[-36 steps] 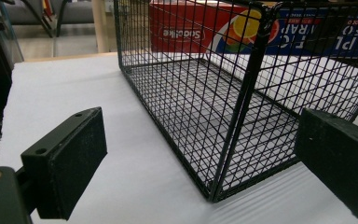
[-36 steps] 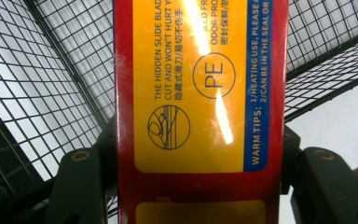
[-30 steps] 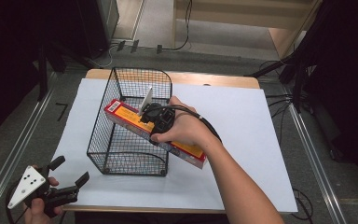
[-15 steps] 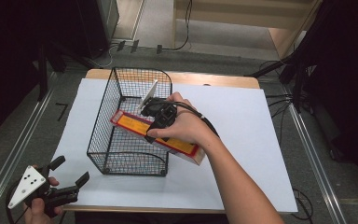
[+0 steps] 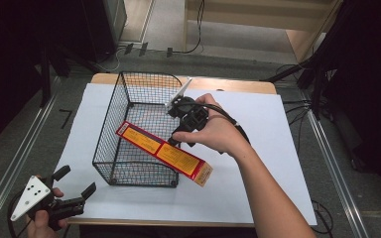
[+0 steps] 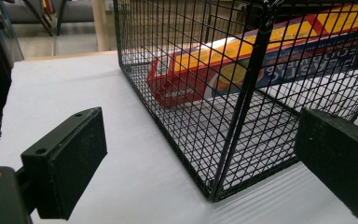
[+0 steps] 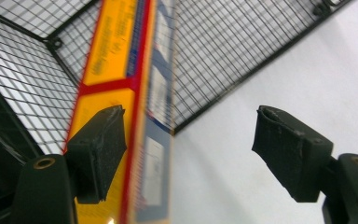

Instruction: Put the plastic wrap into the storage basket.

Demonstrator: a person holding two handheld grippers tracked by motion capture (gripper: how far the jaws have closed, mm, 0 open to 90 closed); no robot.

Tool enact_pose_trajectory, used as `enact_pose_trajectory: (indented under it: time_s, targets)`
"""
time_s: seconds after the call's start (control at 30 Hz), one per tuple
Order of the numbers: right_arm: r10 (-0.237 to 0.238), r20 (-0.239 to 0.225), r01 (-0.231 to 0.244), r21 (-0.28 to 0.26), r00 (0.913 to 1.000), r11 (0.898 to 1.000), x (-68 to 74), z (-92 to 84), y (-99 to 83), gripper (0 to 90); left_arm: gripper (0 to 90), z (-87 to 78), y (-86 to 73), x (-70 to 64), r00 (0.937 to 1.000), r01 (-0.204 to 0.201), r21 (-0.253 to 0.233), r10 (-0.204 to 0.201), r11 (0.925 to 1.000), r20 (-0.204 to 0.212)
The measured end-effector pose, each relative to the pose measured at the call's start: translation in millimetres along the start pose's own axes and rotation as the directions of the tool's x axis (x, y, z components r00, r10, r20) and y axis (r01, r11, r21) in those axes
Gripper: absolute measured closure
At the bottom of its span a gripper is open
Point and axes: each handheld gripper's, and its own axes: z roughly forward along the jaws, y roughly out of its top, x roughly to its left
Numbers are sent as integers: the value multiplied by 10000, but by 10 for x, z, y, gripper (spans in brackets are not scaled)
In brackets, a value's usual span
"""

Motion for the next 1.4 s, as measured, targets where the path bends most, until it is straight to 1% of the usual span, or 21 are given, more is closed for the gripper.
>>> enact_pose_trajectory:
  time_s: [0.03, 0.07, 0.1, 0.13, 0.17, 0.2, 0.23, 0.3, 0.67, 0.87, 0.97, 1.0, 1.07, 1.17, 1.2, 1.27, 1.37, 1.4]
  targets:
    - [88, 21, -88, -49, 10000, 9999, -33, -7, -37, 260, 29, 2, -1, 0, 10000, -22, 33, 22, 10000, -7]
    - [69, 24, -69, -84, 10000, 9999, -66, -14, -67, 260, 29, 6, -2, -1, 10000, -11, 36, 11, 10000, 4]
    - [270, 27, -270, -102, 9996, 9996, -85, -23, -95, 262, 29, 7, -2, -1, 10000, -29, 71, 29, 10000, 0]
    - [352, 68, -351, -202, 9994, 9992, -141, -34, -155, 262, 29, 8, -3, 0, 10000, -52, 85, 52, 10000, -5]
    - [352, 68, -351, -202, 9994, 9992, -141, -34, -155, 262, 29, 9, -4, 0, 10000, -56, 86, 56, 9999, -14]
    - [518, 94, -516, -234, 9986, 9984, -185, -41, -214, 262, 29, 11, -6, 0, 10000, -36, 72, 36, 10000, -28]
    - [518, 94, -516, -234, 9986, 9984, -185, -41, -214, 262, 29, 10, -6, -1, 10000, -23, 78, 23, 10000, -41]
    - [590, 168, -585, -288, 9981, 9979, -234, -41, -273, 262, 29, 9, -8, 3, 10000, -22, 70, 22, 10000, -32]
    - [1264, 174, -1253, -516, 9918, 9908, -479, 7, -594, 259, 29, 10, -14, 3, 10000, -29, 111, 30, 9999, -69]
    - [1517, 413, -1489, -645, 9876, 9868, -586, 34, -788, 254, 29, 7, -15, 7, 10000, -42, 113, 43, 9999, -84]
    - [1655, 535, -1619, -648, 9848, 9847, -643, 51, -895, 253, 29, 8, -16, 4, 9999, -44, 108, 45, 9999, -98]
    - [1852, 471, -1815, -735, 9816, 9806, -677, 65, -972, 253, 29, 8, -15, 2, 9999, -47, 115, 48, 9999, -100]
    - [1864, 468, -1825, -768, 9814, 9802, -693, 74, -1002, 254, 29, 8, -17, 1, 9999, -57, 131, 58, 9999, -112]
    - [2084, 521, -2044, -734, 9767, 9761, -747, 118, -1129, 253, 29, 10, -18, 1, 9999, -69, 142, 71, 9999, -132]
    - [2209, 577, -2164, -752, 9736, 9734, -777, 144, -1204, 253, 29, 11, -18, 0, 9999, -67, 154, 69, 9999, -146]
    - [2212, 598, -2162, -792, 9734, 9731, -791, 153, -1233, 253, 29, 12, -19, 0, 9999, -68, 162, 71, 9998, -149]
    - [2417, 636, -2362, -827, 9683, 9682, -835, 178, -1348, 252, 29, 17, -22, -1, 9999, -37, 181, 39, 9998, -127]
    - [2553, 715, -2488, -883, 9642, 9645, -859, 187, -1421, 250, 29, 17, -22, -1, 9999, -48, 185, 51, 9998, -117]
